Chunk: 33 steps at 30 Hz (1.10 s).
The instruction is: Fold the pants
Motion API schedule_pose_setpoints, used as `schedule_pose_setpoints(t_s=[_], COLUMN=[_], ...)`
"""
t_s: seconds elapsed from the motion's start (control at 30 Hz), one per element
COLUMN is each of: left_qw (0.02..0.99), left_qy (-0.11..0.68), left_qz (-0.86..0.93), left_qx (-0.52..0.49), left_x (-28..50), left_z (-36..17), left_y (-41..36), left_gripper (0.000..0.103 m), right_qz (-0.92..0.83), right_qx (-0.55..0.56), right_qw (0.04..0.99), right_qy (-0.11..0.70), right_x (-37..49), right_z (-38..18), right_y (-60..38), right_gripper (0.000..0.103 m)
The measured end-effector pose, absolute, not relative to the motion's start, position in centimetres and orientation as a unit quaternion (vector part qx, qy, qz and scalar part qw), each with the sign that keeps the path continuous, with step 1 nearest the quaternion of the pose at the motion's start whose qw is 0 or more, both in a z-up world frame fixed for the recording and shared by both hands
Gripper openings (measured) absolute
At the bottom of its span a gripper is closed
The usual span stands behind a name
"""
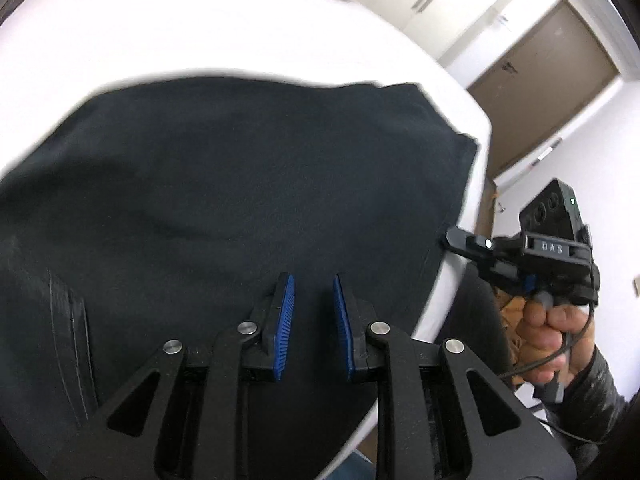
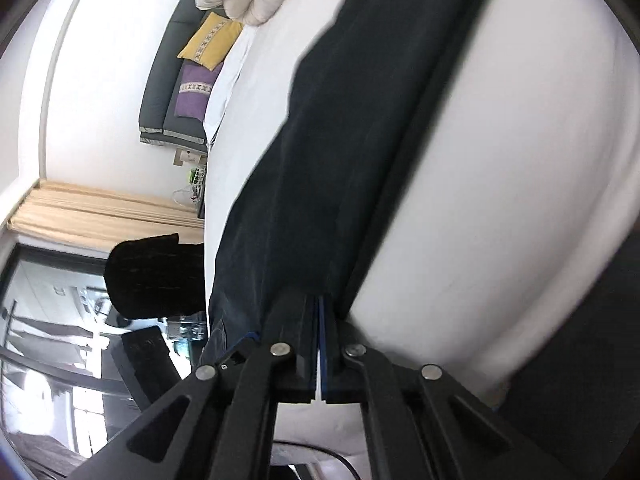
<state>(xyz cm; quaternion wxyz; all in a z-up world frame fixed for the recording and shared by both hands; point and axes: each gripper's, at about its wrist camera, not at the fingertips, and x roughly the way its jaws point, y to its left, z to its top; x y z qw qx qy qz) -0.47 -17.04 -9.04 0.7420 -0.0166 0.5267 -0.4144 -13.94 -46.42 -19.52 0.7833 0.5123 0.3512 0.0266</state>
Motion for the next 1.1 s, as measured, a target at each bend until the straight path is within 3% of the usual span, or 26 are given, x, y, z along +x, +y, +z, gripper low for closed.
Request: schedule_pose_setpoints(t_s=[0.17, 0.33, 0.37, 0.63, 0.67, 0.73, 0.77, 0.8, 1.1], left_qw=[0.752, 0.73, 0.729, 0.731, 0.732, 0.737, 0.739, 0.739, 0.738], left_qy=[0.493, 0.551, 0.549, 0.543, 0.542, 0.537, 0.535, 0.536, 0.532], left_qz=[-0.436, -0.403, -0.404, -0.406, -0.405, -0.403, -0.402, -0.401, -0.406], left_qx=[-0.03, -0.037, -0.054, -0.081, -0.08, -0.076, -0.075, -0.077, -0.087], left_x=[3.3, 6.5, 6.4, 5.9, 5.9, 5.9, 5.8, 5.8, 5.3], left_z=[-7.3, -11.7, -12.1, -13.7, -13.7, -14.1, -14.2, -14.1, -13.3], left_y=[-21.7, -22.7, -21.9, -19.2, -19.2, -20.5, -20.5, -20.9, -19.1], left_gripper=[0.019, 0.019, 0.019, 0.019, 0.019, 0.019, 0.019, 0.019, 0.019], right_qz=[0.069, 0.037, 0.026, -0.122, -0.154, -0.186, -0.197, -0.208, -0.19], right_qx=[0.51, 0.524, 0.536, 0.54, 0.526, 0.496, 0.485, 0.477, 0.562], right_qw=[0.796, 0.769, 0.763, 0.79, 0.795, 0.81, 0.815, 0.819, 0.773], right_qy=[0.32, 0.364, 0.361, 0.266, 0.261, 0.251, 0.248, 0.242, 0.225], right_x=[-9.3, -4.8, -5.3, -14.3, -15.8, -17.6, -18.1, -18.6, -17.4], right_z=[-17.5, -20.8, -21.5, -20.8, -19.7, -17.5, -16.8, -16.1, -19.0], right_y=[-48.0, -49.9, -51.0, -61.0, -61.9, -62.5, -62.5, -62.5, -64.0], right_gripper=[0.008, 0.007, 0.0, 0.0, 0.002, 0.019, 0.039, 0.051, 0.053])
